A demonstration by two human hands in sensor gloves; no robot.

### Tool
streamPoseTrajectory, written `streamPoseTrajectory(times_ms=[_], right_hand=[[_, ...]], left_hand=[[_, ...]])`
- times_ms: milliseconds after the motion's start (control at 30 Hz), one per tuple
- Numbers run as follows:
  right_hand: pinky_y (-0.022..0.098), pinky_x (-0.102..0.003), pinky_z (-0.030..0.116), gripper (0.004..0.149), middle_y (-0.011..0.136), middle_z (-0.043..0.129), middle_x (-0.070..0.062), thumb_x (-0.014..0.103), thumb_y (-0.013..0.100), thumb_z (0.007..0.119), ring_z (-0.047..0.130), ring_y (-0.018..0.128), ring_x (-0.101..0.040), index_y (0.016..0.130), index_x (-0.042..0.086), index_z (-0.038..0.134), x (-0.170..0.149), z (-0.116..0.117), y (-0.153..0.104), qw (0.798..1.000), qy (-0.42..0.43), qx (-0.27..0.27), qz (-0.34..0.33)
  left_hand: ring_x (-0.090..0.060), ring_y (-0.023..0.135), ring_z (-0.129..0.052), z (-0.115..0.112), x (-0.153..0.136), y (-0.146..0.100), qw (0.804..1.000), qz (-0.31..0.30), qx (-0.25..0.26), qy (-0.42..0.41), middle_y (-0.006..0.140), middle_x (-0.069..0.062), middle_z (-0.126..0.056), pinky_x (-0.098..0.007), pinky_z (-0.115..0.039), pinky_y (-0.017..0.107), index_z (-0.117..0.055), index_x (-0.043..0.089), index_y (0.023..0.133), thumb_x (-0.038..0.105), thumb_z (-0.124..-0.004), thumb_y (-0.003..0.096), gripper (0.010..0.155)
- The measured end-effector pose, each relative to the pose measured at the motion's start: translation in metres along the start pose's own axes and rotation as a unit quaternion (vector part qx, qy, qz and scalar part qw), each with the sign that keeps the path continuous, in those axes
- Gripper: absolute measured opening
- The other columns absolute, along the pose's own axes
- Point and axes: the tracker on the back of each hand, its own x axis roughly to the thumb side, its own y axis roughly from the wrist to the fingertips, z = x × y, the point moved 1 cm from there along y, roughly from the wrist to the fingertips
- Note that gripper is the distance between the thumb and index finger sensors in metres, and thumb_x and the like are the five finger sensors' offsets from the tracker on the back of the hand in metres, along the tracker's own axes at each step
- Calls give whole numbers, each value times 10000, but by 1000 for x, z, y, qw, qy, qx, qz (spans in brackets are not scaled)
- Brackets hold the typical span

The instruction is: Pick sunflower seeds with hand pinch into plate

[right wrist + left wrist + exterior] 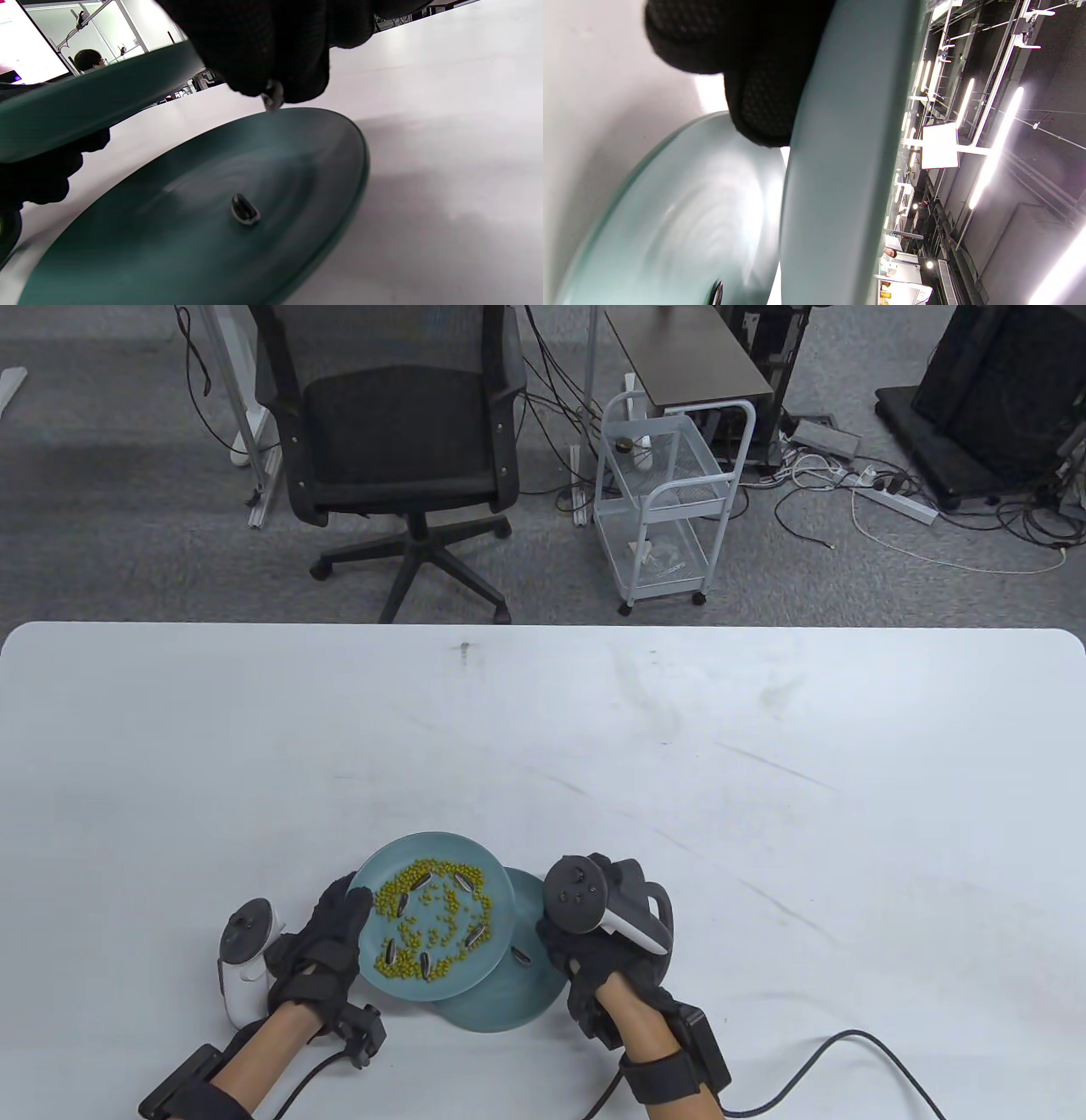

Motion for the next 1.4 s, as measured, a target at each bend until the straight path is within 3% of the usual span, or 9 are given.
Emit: streamPoseTrajectory(times_ms=[867, 1400], right_hand=[[629, -793, 326, 345, 1063, 534, -383, 172, 506, 894, 417, 936, -679, 736, -85, 901, 2, -10, -5, 1000, 16, -15, -3], [629, -794, 322, 351, 1067, 524, -385, 179, 511, 890, 405, 938, -682, 745, -82, 902, 39, -28, -10, 998, 9, -43, -53]], left_hand=[[-219, 472, -1001, 0, 0, 0, 1000, 0, 1, -1, 825, -90, -818, -358, -822, 361, -388, 199, 1030, 422, -566, 616, 502], [-220, 470, -1000, -1, -1, 0, 1000, -1, -2, 5, 823, -93, -818, -359, -821, 358, -390, 198, 1030, 421, -566, 617, 502]])
